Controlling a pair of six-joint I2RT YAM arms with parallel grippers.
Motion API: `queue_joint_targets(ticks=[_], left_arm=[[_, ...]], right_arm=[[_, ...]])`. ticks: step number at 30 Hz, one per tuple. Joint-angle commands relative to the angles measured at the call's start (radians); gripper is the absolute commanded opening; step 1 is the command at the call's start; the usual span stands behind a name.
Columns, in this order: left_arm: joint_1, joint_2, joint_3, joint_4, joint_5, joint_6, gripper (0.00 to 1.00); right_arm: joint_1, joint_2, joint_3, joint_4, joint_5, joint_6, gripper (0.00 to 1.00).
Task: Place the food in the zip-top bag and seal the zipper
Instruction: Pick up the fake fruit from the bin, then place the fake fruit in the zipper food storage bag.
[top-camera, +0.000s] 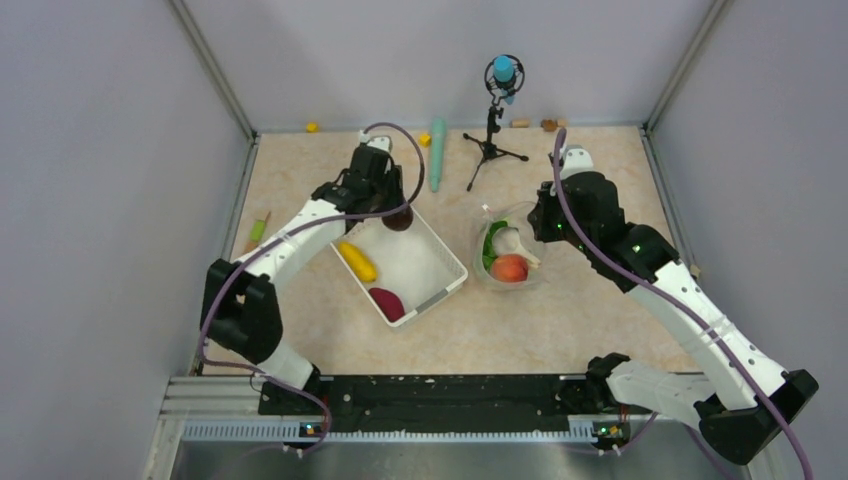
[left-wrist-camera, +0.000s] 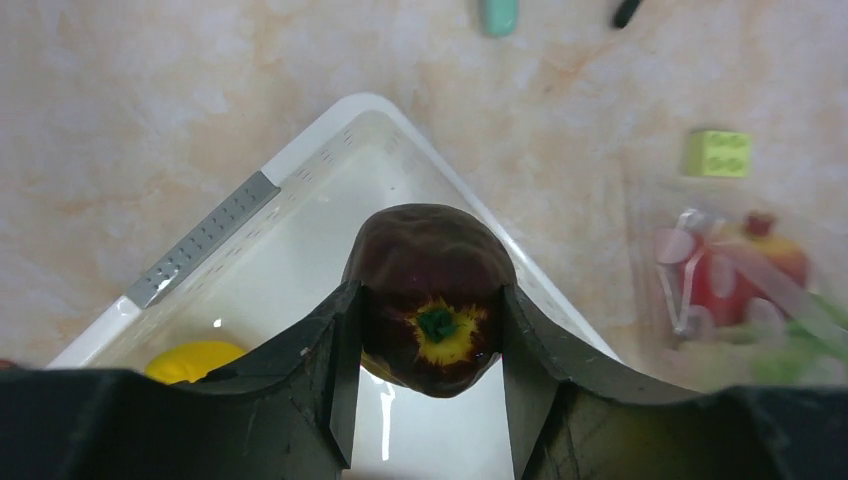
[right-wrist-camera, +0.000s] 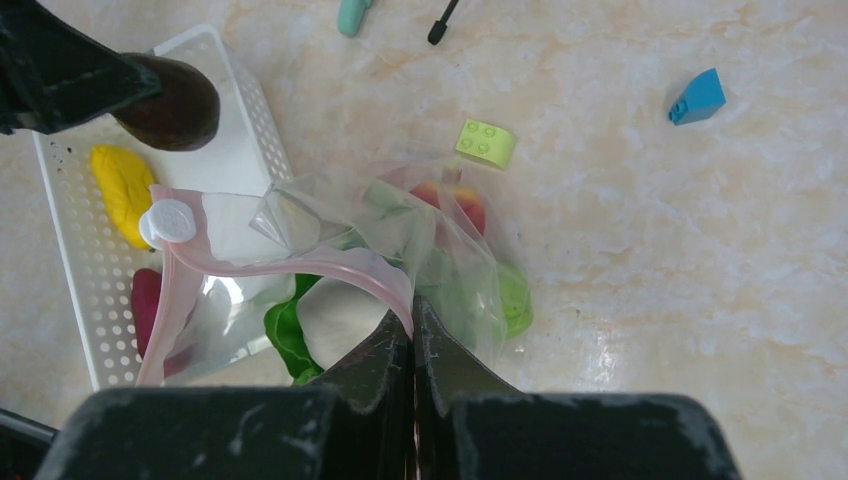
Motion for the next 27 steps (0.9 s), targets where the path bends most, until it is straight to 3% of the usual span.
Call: queue_joint_targets(ticks=[1, 5, 9, 13, 16, 21, 27], left_arm=[[-0.011, -0.175, -0.012, 0.068, 0.086, 0.009, 0.0], [-0.047, -0.286, -0.022, 0.141, 0.228, 0.043, 0.0], [-0.101, -0.374, -0.042, 0.286, 0.49, 0.091, 0.0], [-0.234, -0.413, 0.022, 0.279, 0.614, 0.227, 0.0], [-0.336, -0.434, 0.062, 0.258, 0.65, 0.33, 0.0], [-0.417, -0.407, 0.129, 0.21, 0.659, 0.377, 0.0], [-0.484, -0.312, 0.176, 0.162, 0.495, 0.419, 0.0]], right_arm=[[-0.013, -0.004, -0.005, 0.042, -0.005, -0.007, 0.0], [-0.013, -0.007, -0.004, 0.042, -0.01, -0.007, 0.0], [-0.012, -0.006, -0.004, 0.043, -0.022, -0.006, 0.0], [-0.013, -0.014, -0.004, 0.043, -0.028, -0.005, 0.0], [-0.013, -0.021, -0.006, 0.043, -0.03, -0.004, 0.0], [-0.013, -0.024, -0.003, 0.045, -0.048, 0.0, 0.0], [-0.013, -0.031, -0.003, 0.046, -0.057, 0.007, 0.0]])
